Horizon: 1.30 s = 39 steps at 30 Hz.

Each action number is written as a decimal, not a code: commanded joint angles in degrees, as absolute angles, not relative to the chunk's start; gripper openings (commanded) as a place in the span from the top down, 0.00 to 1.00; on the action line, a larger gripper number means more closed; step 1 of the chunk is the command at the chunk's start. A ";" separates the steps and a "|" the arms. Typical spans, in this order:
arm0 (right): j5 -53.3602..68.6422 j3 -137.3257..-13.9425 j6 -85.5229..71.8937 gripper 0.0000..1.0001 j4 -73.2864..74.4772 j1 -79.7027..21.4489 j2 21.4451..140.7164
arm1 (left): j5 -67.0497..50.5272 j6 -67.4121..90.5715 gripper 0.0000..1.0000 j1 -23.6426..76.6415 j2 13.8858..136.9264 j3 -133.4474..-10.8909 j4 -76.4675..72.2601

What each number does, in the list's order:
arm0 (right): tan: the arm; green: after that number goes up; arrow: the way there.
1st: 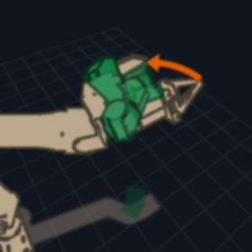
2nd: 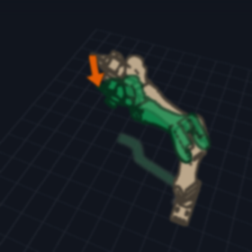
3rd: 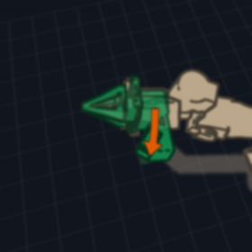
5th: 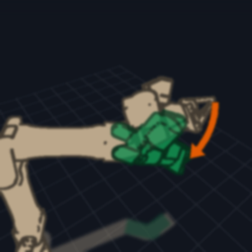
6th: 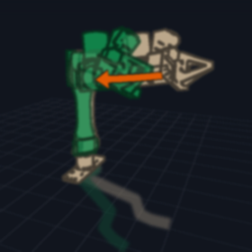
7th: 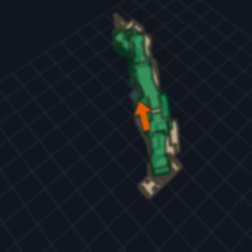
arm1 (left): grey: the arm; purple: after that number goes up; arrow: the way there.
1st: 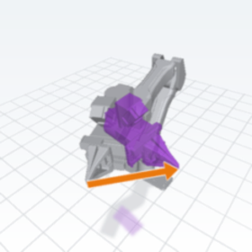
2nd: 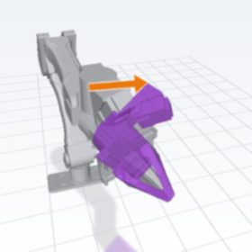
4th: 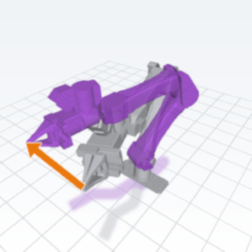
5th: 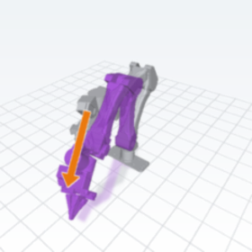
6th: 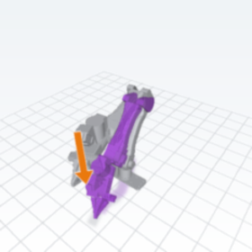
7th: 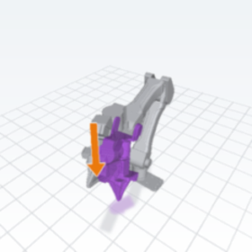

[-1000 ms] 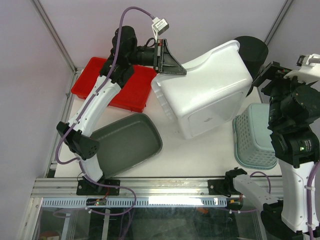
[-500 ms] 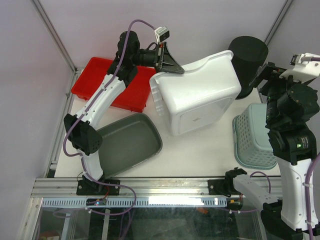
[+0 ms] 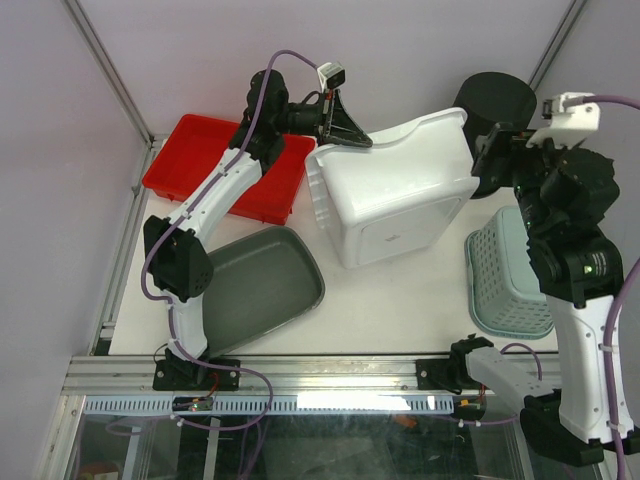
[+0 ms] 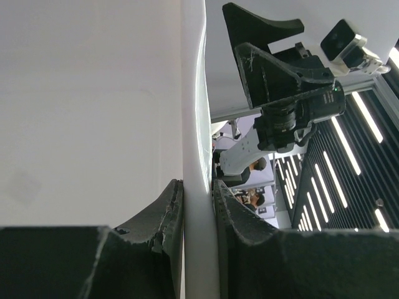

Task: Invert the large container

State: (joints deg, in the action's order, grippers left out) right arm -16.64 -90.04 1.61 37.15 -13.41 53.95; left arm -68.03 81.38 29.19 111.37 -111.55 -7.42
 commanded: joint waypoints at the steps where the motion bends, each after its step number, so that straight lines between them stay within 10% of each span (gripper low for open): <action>1: 7.44 -95.12 2.70 0.18 41.34 -13.40 58.60 | -69.52 83.78 1.00 29.10 111.02 -112.24 -14.17; 26: 43.05 -130.11 17.65 0.02 59.98 -8.33 82.36 | -79.32 73.49 1.00 29.13 106.44 -107.34 -11.89; 39: 61.30 -122.90 24.16 0.08 66.71 1.38 85.64 | -79.98 72.86 1.00 29.09 105.94 -106.11 -11.87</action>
